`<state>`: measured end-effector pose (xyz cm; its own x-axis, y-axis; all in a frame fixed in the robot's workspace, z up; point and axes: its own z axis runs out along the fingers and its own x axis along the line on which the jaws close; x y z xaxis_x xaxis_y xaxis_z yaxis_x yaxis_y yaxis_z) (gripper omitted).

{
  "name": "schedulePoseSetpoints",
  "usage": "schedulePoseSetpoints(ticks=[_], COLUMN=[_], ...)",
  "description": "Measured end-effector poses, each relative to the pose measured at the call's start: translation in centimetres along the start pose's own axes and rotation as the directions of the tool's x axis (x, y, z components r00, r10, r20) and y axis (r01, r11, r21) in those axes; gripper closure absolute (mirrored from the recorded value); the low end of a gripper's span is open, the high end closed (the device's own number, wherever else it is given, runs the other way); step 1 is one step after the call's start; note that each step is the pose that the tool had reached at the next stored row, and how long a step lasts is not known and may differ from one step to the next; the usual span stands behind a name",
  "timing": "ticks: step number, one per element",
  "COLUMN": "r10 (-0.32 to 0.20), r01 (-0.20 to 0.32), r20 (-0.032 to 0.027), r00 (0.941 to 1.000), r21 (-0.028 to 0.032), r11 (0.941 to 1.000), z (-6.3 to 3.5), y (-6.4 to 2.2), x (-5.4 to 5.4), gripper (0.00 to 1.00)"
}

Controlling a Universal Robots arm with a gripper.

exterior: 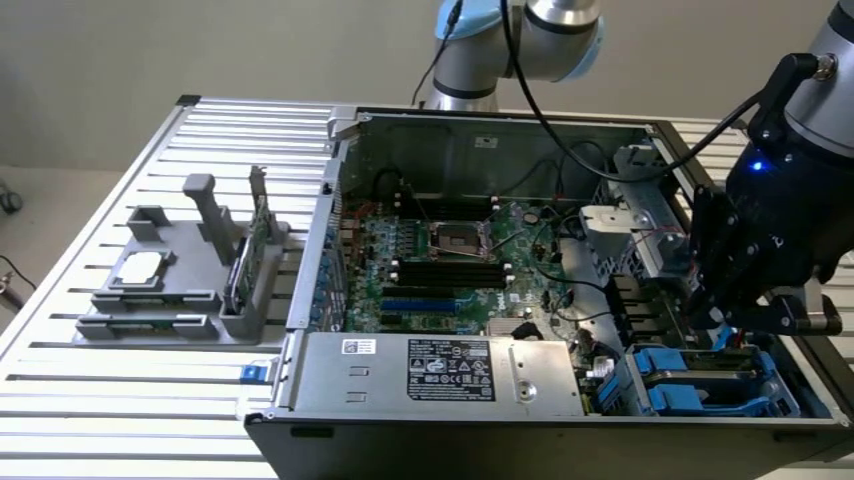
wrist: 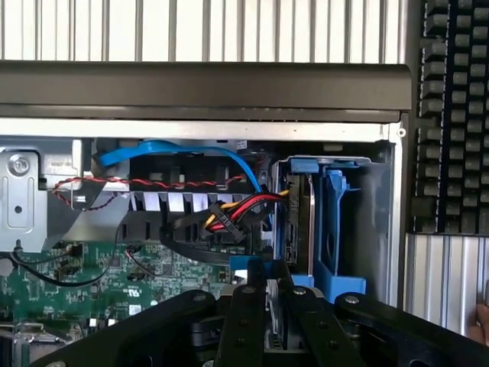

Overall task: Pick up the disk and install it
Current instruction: 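Insert the second disk wire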

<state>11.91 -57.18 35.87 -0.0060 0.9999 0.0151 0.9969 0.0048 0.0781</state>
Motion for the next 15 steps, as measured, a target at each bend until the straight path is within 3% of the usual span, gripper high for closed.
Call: schedulePoseSetpoints(ticks=[15], r10=[0.000], r01=[0.000], r20=[-0.0004], r00=[1.0000], r21=[-0.0002], r11=[1.0000], z=[1.06], y=[0.36], x=[-0.90], gripper=[0.84])
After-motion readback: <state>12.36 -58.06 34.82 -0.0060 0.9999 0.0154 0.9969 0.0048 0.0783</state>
